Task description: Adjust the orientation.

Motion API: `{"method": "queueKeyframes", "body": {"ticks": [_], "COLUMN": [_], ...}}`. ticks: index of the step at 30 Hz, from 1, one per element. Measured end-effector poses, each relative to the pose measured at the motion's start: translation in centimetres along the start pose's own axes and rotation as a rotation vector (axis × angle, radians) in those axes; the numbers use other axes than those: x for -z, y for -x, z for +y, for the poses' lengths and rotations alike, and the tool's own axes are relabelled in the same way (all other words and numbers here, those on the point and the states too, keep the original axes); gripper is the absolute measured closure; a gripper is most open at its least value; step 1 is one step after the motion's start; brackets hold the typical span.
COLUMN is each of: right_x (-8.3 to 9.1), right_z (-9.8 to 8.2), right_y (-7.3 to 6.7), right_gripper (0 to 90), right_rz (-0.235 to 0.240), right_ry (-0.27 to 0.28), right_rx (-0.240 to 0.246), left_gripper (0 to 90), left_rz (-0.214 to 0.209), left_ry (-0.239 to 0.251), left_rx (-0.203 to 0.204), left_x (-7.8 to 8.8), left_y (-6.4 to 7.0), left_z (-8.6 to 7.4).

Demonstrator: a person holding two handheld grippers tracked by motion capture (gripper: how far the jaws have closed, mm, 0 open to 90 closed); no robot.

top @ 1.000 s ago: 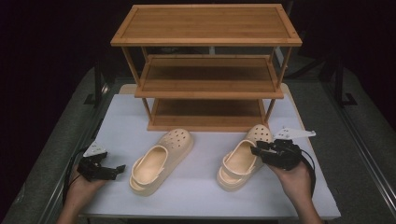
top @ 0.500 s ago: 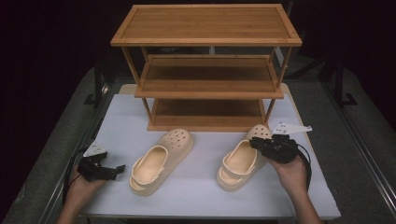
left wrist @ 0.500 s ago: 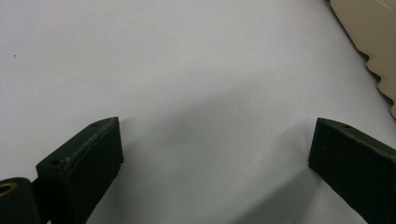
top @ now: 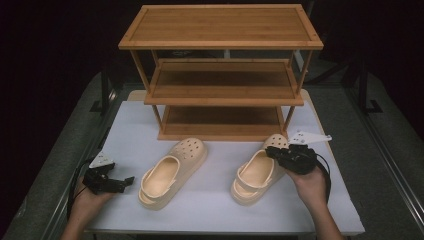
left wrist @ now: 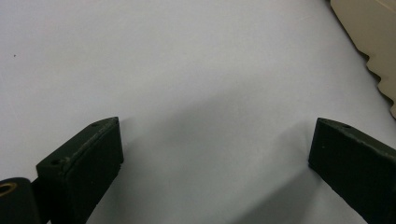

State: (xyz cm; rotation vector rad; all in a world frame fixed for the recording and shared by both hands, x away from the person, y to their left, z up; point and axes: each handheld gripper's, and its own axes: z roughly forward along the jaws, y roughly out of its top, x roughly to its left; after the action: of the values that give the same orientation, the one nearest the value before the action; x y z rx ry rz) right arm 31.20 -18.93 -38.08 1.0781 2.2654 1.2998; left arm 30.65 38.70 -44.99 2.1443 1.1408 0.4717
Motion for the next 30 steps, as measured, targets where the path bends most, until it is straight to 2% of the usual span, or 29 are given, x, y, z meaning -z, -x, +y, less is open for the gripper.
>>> {"method": "queueKeyframes", "body": {"ticks": [1,7,11,16,18,21,25,27,30], "right_x": [-0.1,-1.0,-2.5,-4.6,-4.9,-4.7,-4.1,-3.2,-2.3], "right_z": [0.1,1.3,2.4,3.0,3.0,2.7,2.3,1.8,0.7], "right_y": [-0.2,-1.6,-3.3,-5.2,-5.6,-5.9,-5.8,-5.8,-6.2], "right_gripper": [83.5,84.2,84.2,83.9,83.4,80.8,73.8,63.8,60.6], "right_rz": [0.0,0.068,0.14,0.191,0.203,0.196,0.194,0.165,0.133], "right_ry": [-0.002,0.004,0.002,-0.019,-0.024,-0.02,-0.008,-0.027,-0.043], "right_rx": [0.007,0.036,0.072,0.121,0.127,0.125,0.092,0.058,0.028], "left_gripper": [2.4,2.4,2.4,2.4,2.4,2.4,2.4,2.4,2.4], "left_rz": [0.0,0.0,0.0,0.0,-0.001,0.0,0.0,0.0,0.0], "left_ry": [0.001,-0.001,0.0,-0.001,-0.001,0.0,0.001,-0.001,-0.002], "left_rx": [0.0,-0.003,-0.002,-0.004,-0.002,-0.001,-0.002,-0.004,-0.004], "left_x": [0.0,0.0,0.0,0.0,0.0,0.0,0.0,0.0,0.0], "left_y": [0.0,0.0,0.0,0.0,0.0,0.0,0.0,0.0,0.0], "left_z": [0.0,0.0,0.0,0.0,0.0,0.0,0.0,0.0,0.0]}}
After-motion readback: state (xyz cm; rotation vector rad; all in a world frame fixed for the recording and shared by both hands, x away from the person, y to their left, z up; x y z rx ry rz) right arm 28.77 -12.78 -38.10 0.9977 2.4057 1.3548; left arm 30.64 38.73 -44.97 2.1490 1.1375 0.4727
